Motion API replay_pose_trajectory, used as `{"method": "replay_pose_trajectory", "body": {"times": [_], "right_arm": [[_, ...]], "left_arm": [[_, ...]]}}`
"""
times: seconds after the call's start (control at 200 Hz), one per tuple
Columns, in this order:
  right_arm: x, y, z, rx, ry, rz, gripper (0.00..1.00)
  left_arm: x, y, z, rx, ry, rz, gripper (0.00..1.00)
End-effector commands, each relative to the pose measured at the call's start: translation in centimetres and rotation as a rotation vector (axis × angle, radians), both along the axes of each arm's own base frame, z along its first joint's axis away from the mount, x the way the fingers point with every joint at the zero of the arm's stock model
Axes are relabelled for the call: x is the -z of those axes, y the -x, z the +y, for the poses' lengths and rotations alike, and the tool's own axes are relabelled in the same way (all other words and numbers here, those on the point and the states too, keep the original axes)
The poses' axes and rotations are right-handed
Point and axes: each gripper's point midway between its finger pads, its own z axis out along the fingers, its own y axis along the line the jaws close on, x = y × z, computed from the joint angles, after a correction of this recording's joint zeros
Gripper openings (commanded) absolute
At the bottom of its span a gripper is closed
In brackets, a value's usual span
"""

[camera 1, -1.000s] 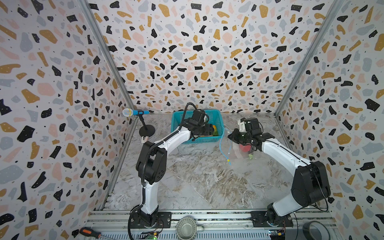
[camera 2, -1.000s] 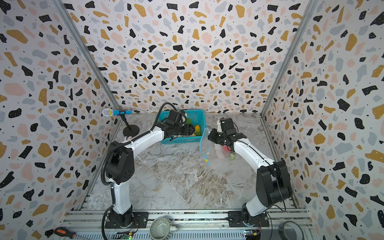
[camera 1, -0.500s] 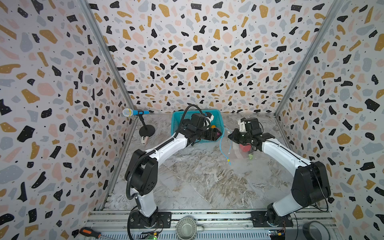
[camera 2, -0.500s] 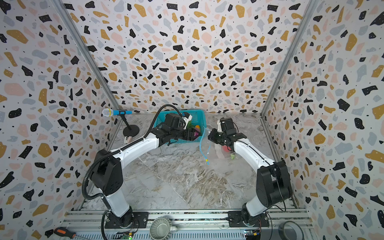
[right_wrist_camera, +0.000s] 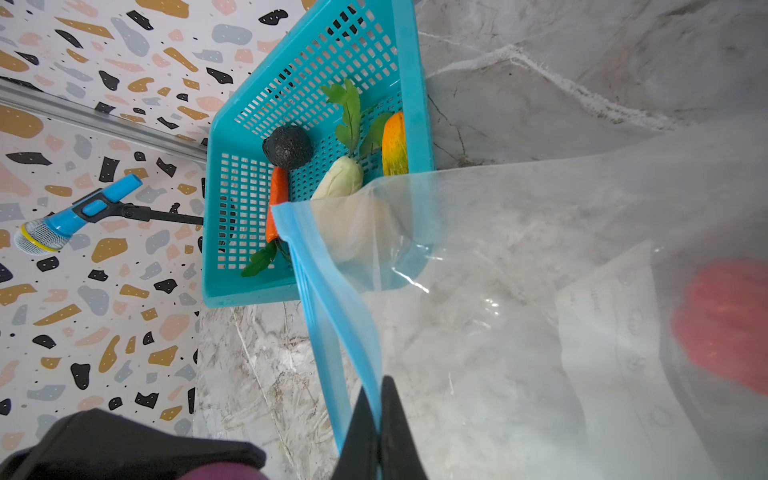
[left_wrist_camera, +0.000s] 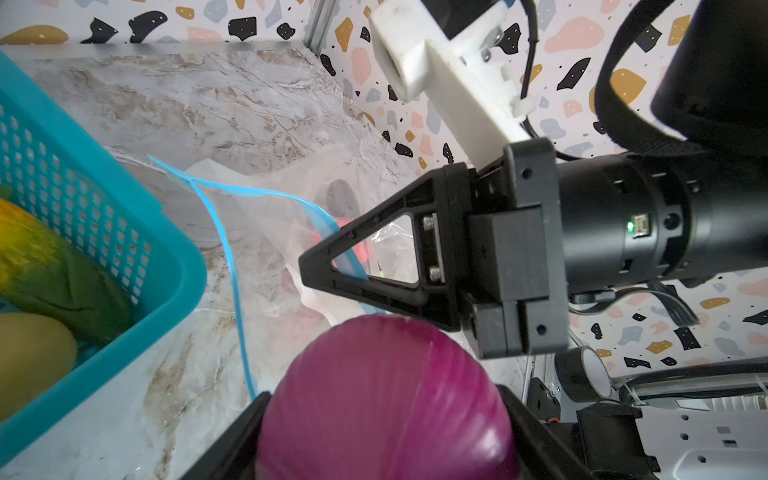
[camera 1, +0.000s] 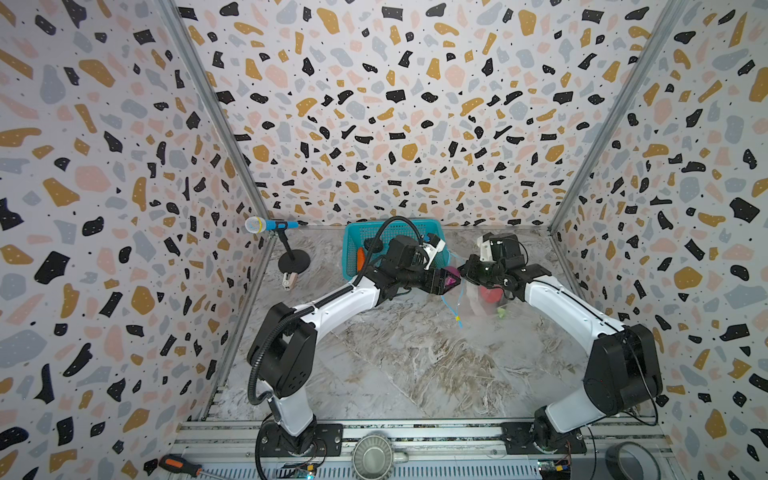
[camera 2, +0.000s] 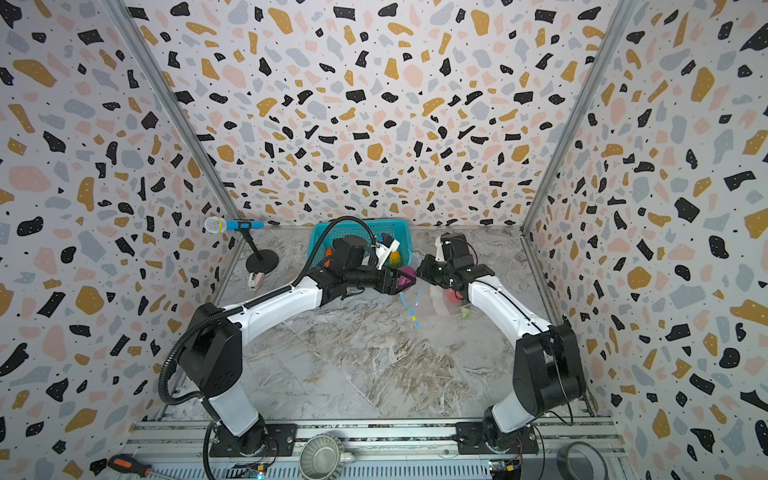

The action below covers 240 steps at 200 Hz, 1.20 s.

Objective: Place the food in the zip-top bag and seal the zipper
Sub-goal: 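Lift the purple onion and carry it toward the bag mouth, then lower the purple onion into the bag mouth held by the right gripper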

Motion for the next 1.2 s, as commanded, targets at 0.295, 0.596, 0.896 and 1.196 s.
{"method": "replay_pose_trajectory", "body": {"times": [0.295, 0.596, 0.896, 1.196], "right_arm": [[-4.1, 0.4, -0.1, 0.002, -0.024, -0.080, 0.00], [-5.0, 0.7, -0.1, -0.003, -0.043, -0.094, 0.00], [-5.4, 0.9, -0.1, -0.003, -0.051, -0.102, 0.00], [-5.8, 1.2, -0.1, -0.003, -0.067, -0.109, 0.00]], "left_arm": [[2.7, -0.5, -0.9, -0.018, 0.038, 0.053, 0.51], [3.6, -1.1, -0.8, -0.071, 0.044, 0.096, 0.51], [3.6, -2.2, -0.5, -0.164, 0.091, 0.150, 0.52], [2.3, -2.8, -0.2, -0.226, 0.134, 0.144, 0.52]]}}
